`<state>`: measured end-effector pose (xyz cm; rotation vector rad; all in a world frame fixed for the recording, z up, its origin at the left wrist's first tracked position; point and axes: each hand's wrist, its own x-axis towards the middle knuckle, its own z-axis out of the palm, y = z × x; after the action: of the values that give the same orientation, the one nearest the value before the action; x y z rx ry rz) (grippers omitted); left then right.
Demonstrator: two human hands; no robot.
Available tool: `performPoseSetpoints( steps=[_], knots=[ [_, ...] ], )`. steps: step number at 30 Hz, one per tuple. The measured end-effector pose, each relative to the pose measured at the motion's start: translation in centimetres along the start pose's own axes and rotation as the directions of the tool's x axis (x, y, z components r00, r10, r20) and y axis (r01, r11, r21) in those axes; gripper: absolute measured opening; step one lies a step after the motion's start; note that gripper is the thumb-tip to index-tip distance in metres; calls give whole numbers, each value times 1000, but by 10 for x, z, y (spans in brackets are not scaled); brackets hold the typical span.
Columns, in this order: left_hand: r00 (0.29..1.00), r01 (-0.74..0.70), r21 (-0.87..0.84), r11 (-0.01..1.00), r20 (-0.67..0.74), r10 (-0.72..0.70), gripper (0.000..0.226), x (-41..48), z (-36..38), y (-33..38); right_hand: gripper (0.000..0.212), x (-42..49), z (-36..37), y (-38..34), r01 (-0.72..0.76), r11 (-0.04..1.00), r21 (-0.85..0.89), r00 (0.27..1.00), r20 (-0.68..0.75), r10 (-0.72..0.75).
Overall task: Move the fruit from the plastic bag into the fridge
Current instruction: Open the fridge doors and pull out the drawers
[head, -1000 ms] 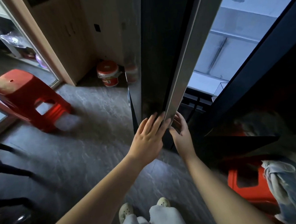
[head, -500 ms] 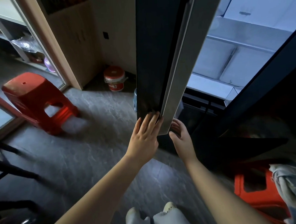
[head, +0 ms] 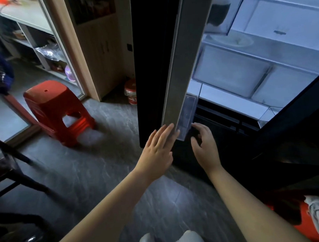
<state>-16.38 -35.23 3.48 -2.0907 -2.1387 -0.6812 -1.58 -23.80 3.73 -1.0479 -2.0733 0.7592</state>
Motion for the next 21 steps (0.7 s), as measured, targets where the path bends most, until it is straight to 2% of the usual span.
performPoseSetpoints(
  steps=[5, 8, 11, 16, 18, 21],
  knots=[
    [998, 14, 43, 999, 66, -17, 75, 4, 8, -3, 65, 20, 8, 15, 161, 949, -270, 957, 277, -84],
    [999, 12, 76, 997, 36, -14, 69, 11, 9, -5, 68, 32, 14, 19, 300, 900, -315, 902, 400, -161],
    [999, 52, 22, 998, 14, -53, 68, 22, 12, -7, 71, 43, 23, 22, 421, 852, -312, 838, 494, -233],
    [948, 288, 53, 956, 128, -292, 69, 31, 22, -31, 66, 64, 38, 21, 552, 792, -261, 777, 505, -376],
    [934, 329, 74, 941, 122, -336, 67, 29, 23, -43, 67, 80, 43, 23, 589, 765, -260, 763, 491, -421],
    [920, 376, 147, 915, 60, -388, 61, 33, 18, -58, 69, 111, 48, 30, 572, 759, -310, 785, 474, -399]
  ],
)
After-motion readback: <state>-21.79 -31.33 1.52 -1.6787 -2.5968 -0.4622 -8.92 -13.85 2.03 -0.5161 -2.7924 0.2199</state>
